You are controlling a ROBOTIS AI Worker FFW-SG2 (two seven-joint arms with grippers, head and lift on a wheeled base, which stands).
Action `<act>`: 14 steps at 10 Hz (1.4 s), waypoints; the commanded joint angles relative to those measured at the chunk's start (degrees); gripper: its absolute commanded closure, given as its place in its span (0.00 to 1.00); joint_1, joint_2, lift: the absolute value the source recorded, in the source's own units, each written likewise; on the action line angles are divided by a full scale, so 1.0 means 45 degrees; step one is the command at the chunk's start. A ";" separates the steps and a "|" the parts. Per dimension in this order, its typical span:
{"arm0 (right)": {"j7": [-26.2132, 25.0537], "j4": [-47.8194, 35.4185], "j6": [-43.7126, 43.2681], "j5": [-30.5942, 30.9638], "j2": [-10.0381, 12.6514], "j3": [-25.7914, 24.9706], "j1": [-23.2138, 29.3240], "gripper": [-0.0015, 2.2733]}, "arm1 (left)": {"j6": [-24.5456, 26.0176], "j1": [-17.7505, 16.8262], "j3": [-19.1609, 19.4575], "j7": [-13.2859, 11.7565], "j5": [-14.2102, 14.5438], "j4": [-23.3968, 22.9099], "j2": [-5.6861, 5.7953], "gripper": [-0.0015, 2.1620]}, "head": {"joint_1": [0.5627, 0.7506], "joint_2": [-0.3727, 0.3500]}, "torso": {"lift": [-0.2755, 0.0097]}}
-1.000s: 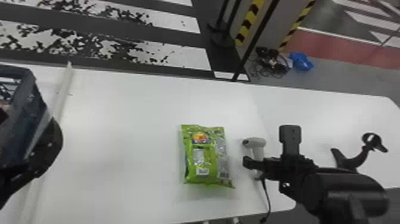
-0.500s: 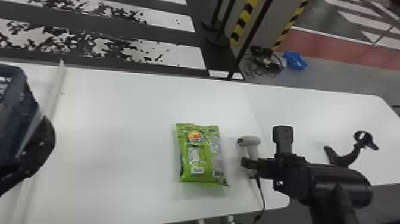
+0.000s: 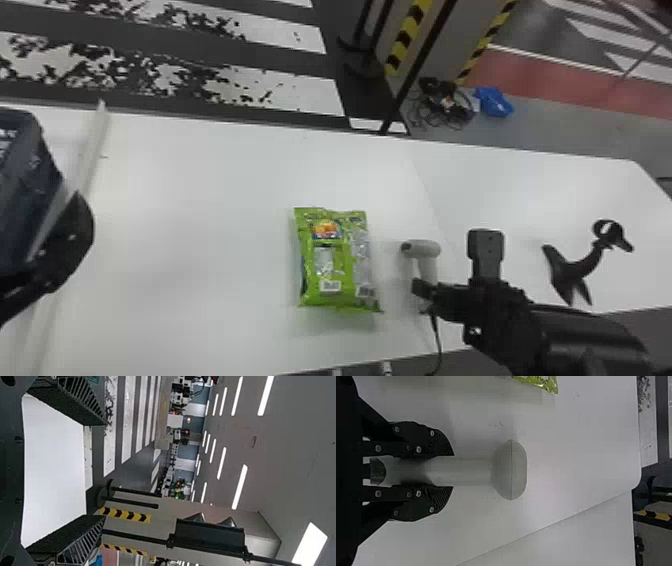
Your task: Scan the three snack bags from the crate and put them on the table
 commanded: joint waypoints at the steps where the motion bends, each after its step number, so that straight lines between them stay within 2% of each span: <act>1: -0.0012 -0.1529 0.0192 -0.0523 0.0396 -0.0650 0.0943 0.97 | -0.0011 -0.0130 -0.0123 0.0008 0.0007 0.0093 0.0083 0.01 | 0.70 0.03 | 0.64; 3: -0.0012 -0.3385 0.1168 -0.1148 0.1119 -0.1216 0.1959 0.97 | -0.0050 -0.0227 -0.0162 0.0027 0.0046 0.0152 0.0083 0.01 | 0.70 0.03 | 0.64; 4: -0.0012 -0.4068 0.2379 -0.1754 0.1392 -0.1626 0.2232 0.97 | -0.0128 -0.0227 -0.0162 0.0008 0.0046 0.0152 0.0083 0.01 | 0.70 0.03 | 0.64; 6: -0.0012 -0.4986 0.4176 -0.2632 0.1470 -0.1763 0.2642 0.98 | -0.0402 -0.0208 -0.0162 0.0008 0.0066 0.0269 0.0063 0.01 | 0.70 0.05 | 0.64; 9: 0.0106 -0.5904 0.5543 -0.3824 0.1490 -0.1861 0.2877 0.98 | -0.0831 -0.0051 -0.0162 -0.0051 0.0105 0.0386 -0.0015 0.01 | 0.70 0.12 | 0.64; 14: 0.0301 -0.6119 0.5778 -0.4547 0.1510 -0.1880 0.2916 0.98 | -0.0910 0.0046 -0.0162 -0.0051 0.0066 0.0328 -0.0035 0.01 | 0.70 0.21 | 0.64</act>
